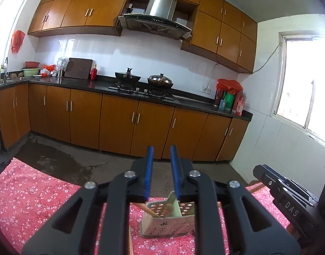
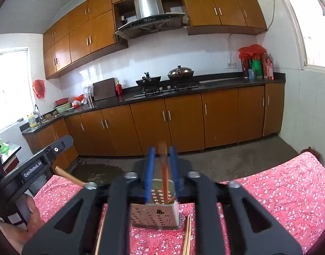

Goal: Organize utensils
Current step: 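Open both tools to release the chopsticks into the holder, then close the right tool on a chopstick while the left tool grasps another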

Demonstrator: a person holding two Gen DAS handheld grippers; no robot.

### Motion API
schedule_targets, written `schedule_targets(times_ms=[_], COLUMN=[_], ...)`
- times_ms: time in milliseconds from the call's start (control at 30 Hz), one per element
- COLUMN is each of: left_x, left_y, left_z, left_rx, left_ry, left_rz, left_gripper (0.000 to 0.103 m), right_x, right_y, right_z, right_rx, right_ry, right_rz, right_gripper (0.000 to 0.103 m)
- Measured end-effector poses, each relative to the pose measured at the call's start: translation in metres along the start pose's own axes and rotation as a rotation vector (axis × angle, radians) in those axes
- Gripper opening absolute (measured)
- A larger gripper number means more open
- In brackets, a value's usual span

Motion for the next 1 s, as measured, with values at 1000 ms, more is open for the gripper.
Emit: schedule_targets(times_ms=[1000], left_x=[0.176], left_y=[0.146], left_z=[-0.047], left_rx=[-0.268], left_ry=[0.450], left_rz=[-0.058], left_gripper=[0.038], right_x=[0.230], right_y=[-0.018], right_z=[0.012], right_rx=[0.011], right_ry=[0.619], right_rz=[0.070], right_gripper=[0.015])
Point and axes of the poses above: each gripper's, at about its wrist camera, not at the fingertips, and z roughly the way its jaws point, y to its left, x to its underside, the point moved 4 cm from there along z, roughly the way its jaws point, and after that the axes turned 8 degrees about -z, right-handed, at the moved point
